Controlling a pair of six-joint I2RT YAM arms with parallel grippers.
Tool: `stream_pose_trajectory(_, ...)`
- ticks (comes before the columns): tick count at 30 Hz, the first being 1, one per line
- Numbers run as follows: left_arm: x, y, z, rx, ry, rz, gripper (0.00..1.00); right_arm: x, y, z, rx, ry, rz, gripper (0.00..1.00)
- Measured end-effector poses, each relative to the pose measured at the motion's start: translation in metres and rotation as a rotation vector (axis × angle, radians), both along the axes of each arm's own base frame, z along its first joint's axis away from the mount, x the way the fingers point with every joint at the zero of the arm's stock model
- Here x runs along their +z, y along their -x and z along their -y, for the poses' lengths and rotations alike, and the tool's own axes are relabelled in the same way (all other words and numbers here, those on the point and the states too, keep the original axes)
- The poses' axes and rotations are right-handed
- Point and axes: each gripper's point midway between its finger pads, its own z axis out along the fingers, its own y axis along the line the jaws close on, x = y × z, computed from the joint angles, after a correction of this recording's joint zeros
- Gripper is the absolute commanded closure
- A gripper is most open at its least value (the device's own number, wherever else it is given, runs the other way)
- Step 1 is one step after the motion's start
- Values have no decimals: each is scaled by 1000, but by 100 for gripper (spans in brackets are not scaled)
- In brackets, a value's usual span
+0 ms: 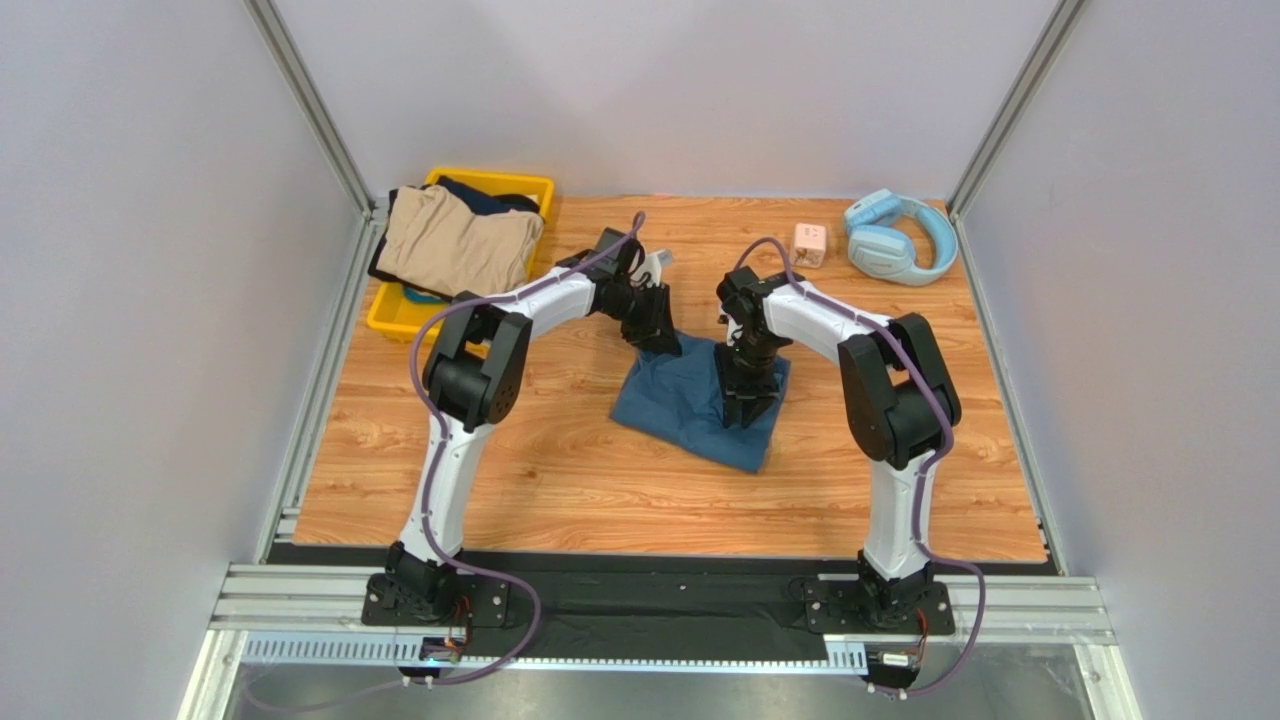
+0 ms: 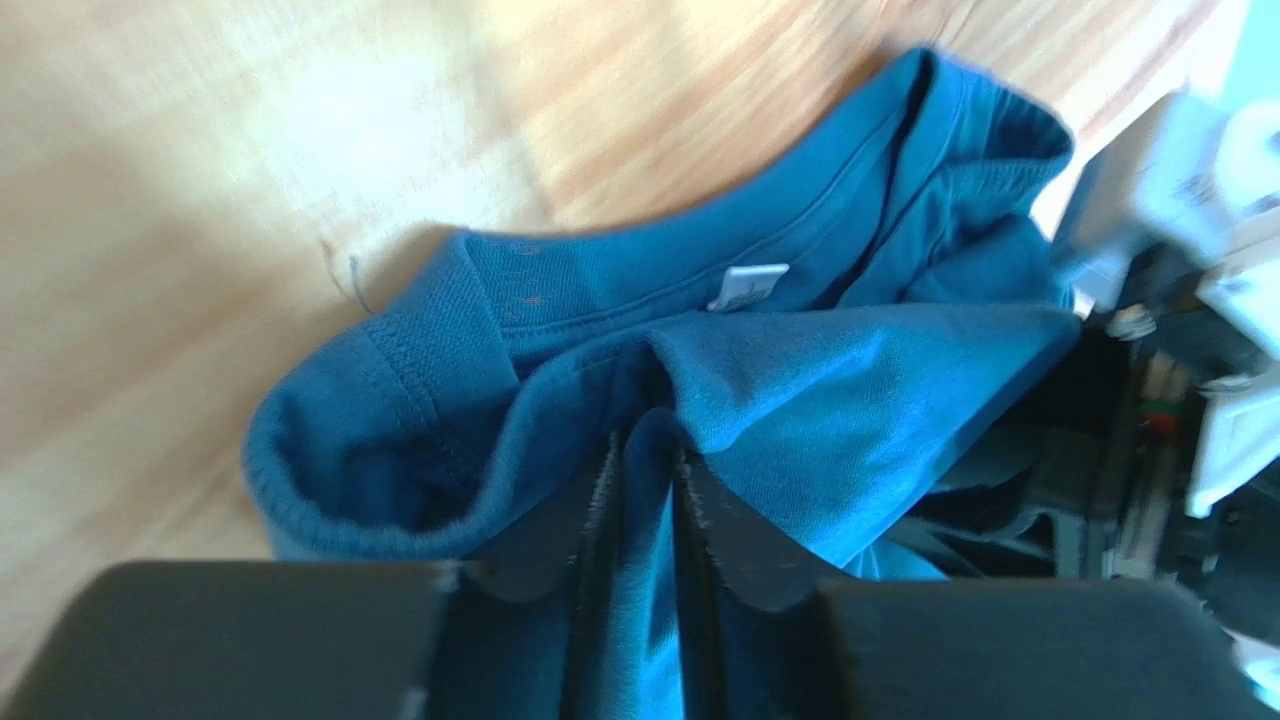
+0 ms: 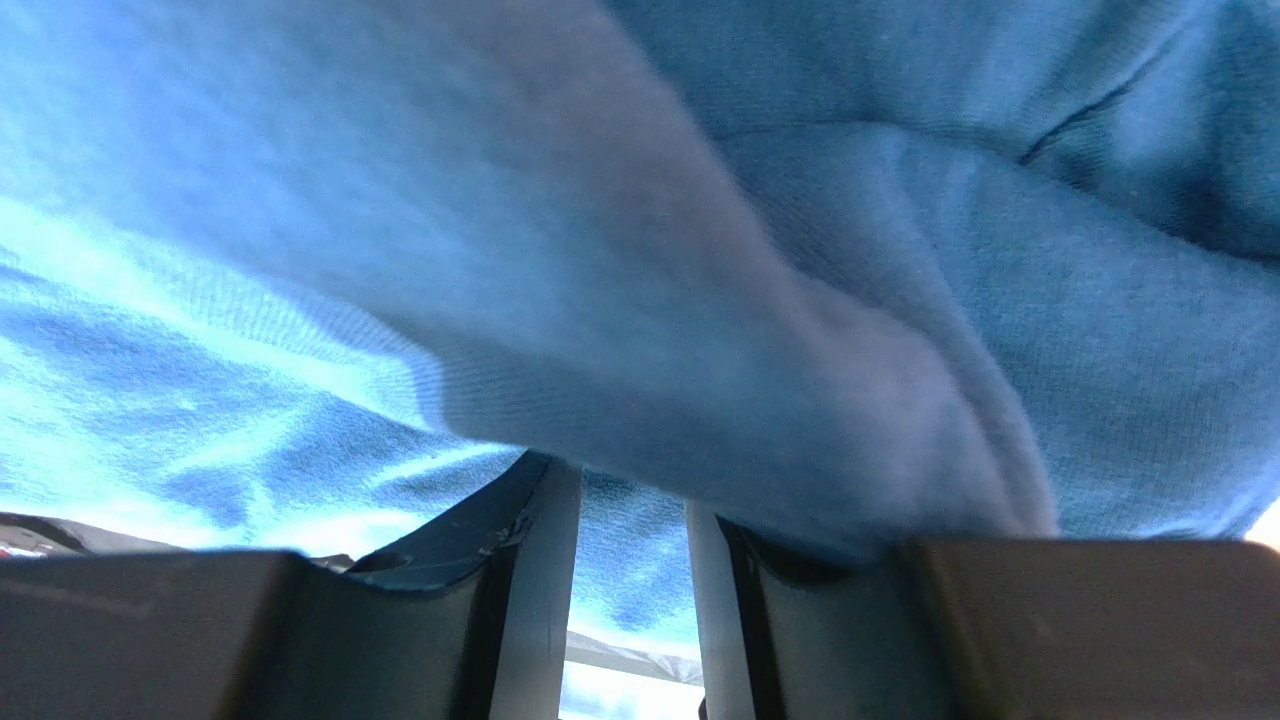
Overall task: Fold and stack the t-shirts
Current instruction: Fold the tshirt
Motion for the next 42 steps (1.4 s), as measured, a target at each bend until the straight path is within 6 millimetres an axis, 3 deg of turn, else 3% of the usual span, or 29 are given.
stream_pose_trajectory(2,-7,9,0,-4,14,-38,80,0,1,-1,-2,-3,-6,64)
stream_pose_trajectory(5,-6,10,2,-9,32,-42,96,0,2,-1,-4,-5,-11,64)
stream_pose_trajectory(7,-7,11,3,-11,36,-39,100,0,2,-1,-4,-5,-11,64)
stream_pose_trajectory(16,0,6,-9,40,-18,11,100,-2,6,0,-10,-3,-17,65)
stream_pose_trajectory(23,46,-15,-31,122,-26,125,100,-2,6,0,-16,-5,-12,65)
stream_pose_trajectory(26,53,-13,-35,129,-27,134,100,-2,6,0,-21,-6,-12,65)
stream_pose_trajectory(30,46,-9,-41,142,-58,127,100,-2,6,0,-22,-5,-12,64)
stream_pose_trajectory(32,41,-6,-46,148,-84,108,89,-2,6,0,-22,-6,-13,63)
stream_pose_trajectory(36,34,-5,-56,167,-143,105,78,-1,6,0,-22,-6,-12,62)
stream_pose_trajectory(42,18,-25,-104,278,-315,143,77,4,2,1,-18,10,13,61)
